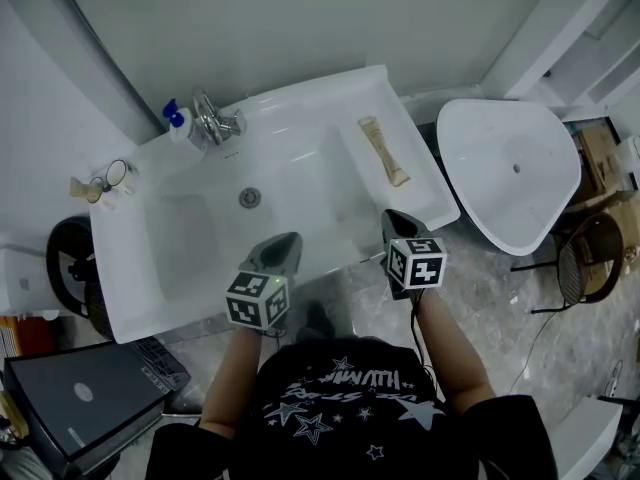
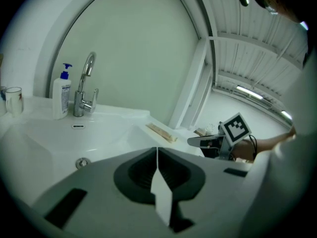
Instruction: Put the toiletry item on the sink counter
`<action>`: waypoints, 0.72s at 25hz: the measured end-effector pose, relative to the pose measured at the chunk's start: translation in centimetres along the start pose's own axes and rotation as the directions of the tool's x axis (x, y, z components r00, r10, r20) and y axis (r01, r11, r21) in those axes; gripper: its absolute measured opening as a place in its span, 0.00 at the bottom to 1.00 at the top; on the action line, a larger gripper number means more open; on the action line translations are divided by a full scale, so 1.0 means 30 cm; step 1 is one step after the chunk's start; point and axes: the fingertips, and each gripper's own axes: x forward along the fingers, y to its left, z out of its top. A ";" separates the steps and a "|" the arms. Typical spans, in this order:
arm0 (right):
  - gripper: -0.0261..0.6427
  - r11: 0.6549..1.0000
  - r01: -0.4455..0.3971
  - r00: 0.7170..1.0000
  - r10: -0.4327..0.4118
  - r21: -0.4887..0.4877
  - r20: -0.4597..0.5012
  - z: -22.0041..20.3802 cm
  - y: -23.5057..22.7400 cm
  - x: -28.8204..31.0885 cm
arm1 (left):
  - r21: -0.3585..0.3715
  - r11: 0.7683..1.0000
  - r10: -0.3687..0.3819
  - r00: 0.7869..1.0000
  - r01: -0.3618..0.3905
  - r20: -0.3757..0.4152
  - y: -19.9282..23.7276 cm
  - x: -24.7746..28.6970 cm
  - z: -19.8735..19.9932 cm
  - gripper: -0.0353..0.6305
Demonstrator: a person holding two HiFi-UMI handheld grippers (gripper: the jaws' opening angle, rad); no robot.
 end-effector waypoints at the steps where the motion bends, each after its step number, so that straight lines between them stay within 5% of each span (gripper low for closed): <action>1: 0.07 1.000 -0.006 1.000 0.006 0.000 0.008 0.006 -0.001 -0.008 | 0.002 1.000 0.006 1.000 -0.006 0.000 -0.009 0.000 0.001 0.09; 18: 0.06 0.992 -0.124 0.989 0.123 0.006 0.080 -0.077 -0.025 -0.290 | 0.059 0.997 0.051 0.999 -0.052 0.018 -0.345 -0.100 -0.068 0.09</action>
